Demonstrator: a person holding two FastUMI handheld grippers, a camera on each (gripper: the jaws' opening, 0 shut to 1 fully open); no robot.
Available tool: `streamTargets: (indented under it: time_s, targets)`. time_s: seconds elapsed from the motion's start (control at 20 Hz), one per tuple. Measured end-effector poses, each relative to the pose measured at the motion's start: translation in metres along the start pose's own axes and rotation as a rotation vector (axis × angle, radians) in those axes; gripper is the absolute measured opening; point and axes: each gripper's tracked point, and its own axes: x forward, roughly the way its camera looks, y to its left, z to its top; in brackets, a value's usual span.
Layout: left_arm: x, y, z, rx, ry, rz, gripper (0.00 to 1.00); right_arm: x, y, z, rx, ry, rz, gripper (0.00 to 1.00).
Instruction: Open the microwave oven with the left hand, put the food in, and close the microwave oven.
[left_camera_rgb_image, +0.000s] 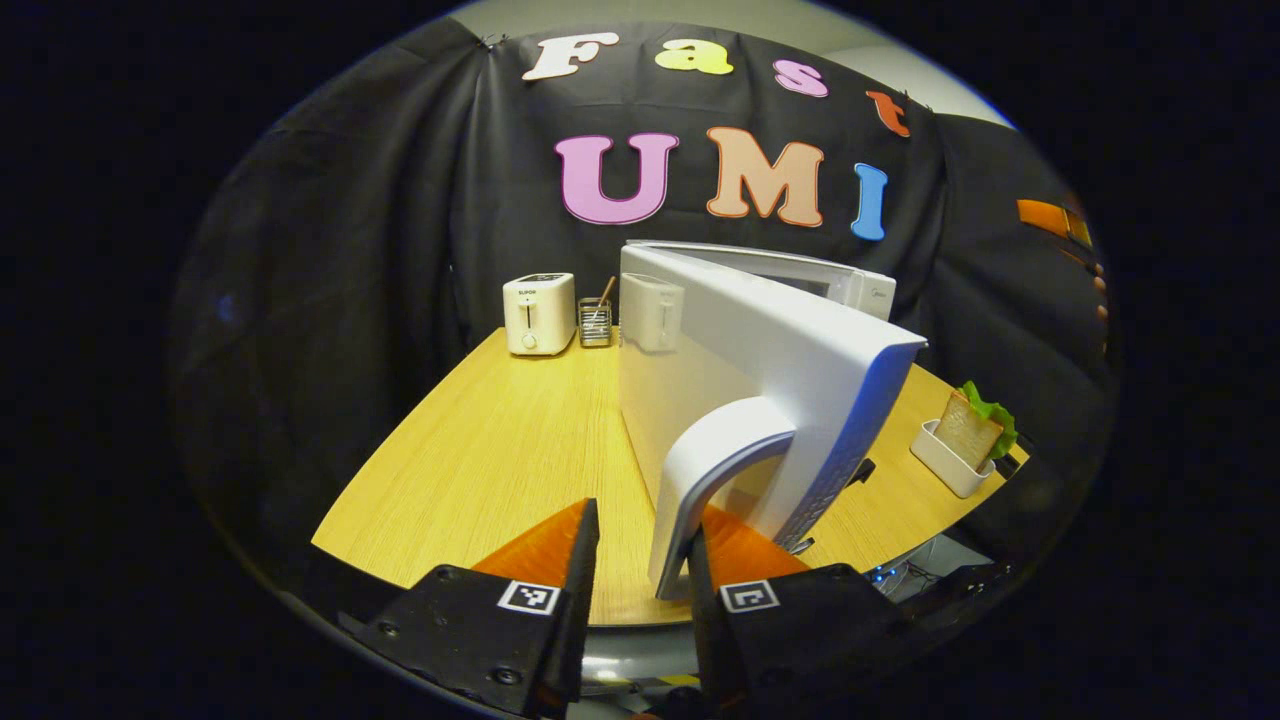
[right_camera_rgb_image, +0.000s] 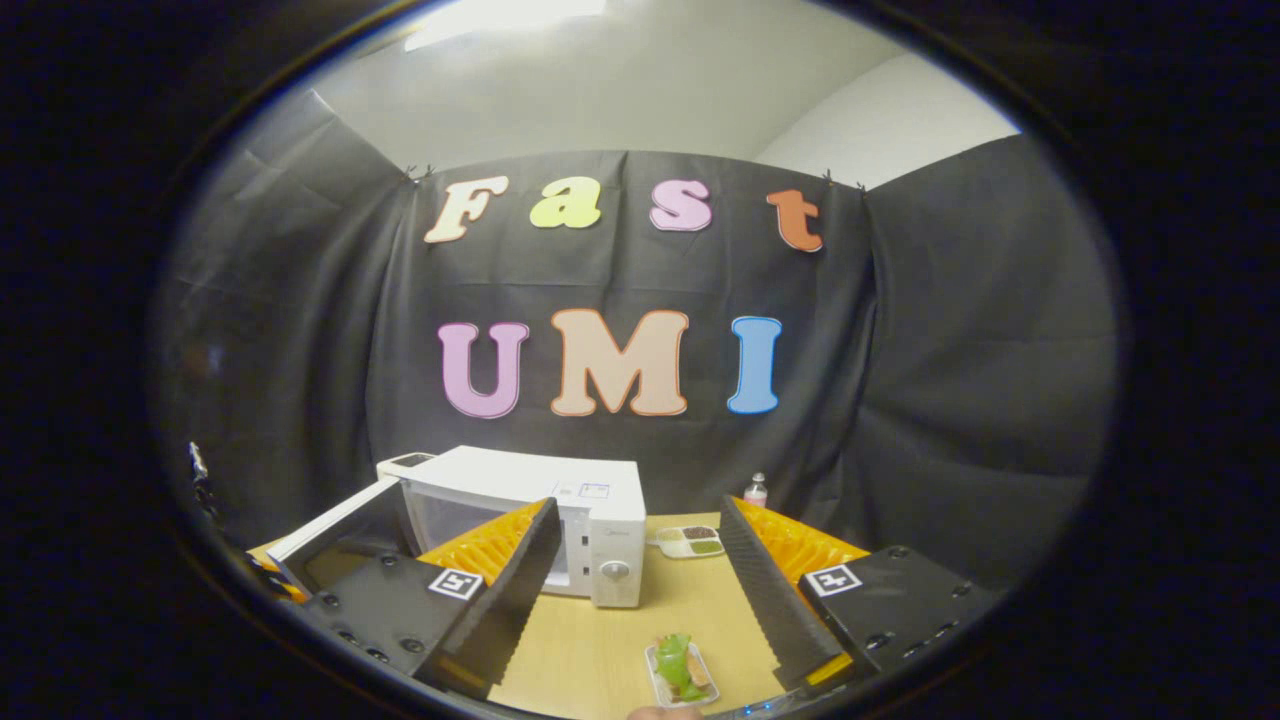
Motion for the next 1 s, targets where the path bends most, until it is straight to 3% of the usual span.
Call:
streamTargets:
  time_s: [0.05,0.2,0.45,0.6,0.7,0.8,1.0]
  targets:
    - [-0.001,0.001,0.000,0.001,0.004,0.009,0.46,-0.001,-0.001,-0.001,-0.009,0.000,-0.001,0.97]
    - [-0.002,-0.002,0.000,0.004,0.019,0.009,0.68,0.000,-0.001,-0.003,-0.019,0.003,0.000,0.97]
    - [-0.019,0.003,0.024,0.019,-0.035,0.027,0.70,0.005,-0.009,-0.009,-0.028,0.015,-0.002,0.97]
    - [-0.030,0.006,0.036,0.042,-0.052,0.044,0.82,0.010,-0.014,-0.011,-0.032,0.026,-0.002,0.97]
    - [-0.037,0.012,0.036,0.117,-0.049,0.081,0.86,0.015,-0.016,-0.009,-0.027,0.021,-0.002,0.97]
    - [-0.045,0.010,0.043,0.163,-0.063,0.077,0.86,0.020,-0.018,-0.009,-0.037,0.021,-0.001,0.97]
    - [-0.062,0.001,0.064,0.154,-0.100,0.056,0.86,0.023,-0.019,-0.016,-0.049,0.037,0.004,1.00]
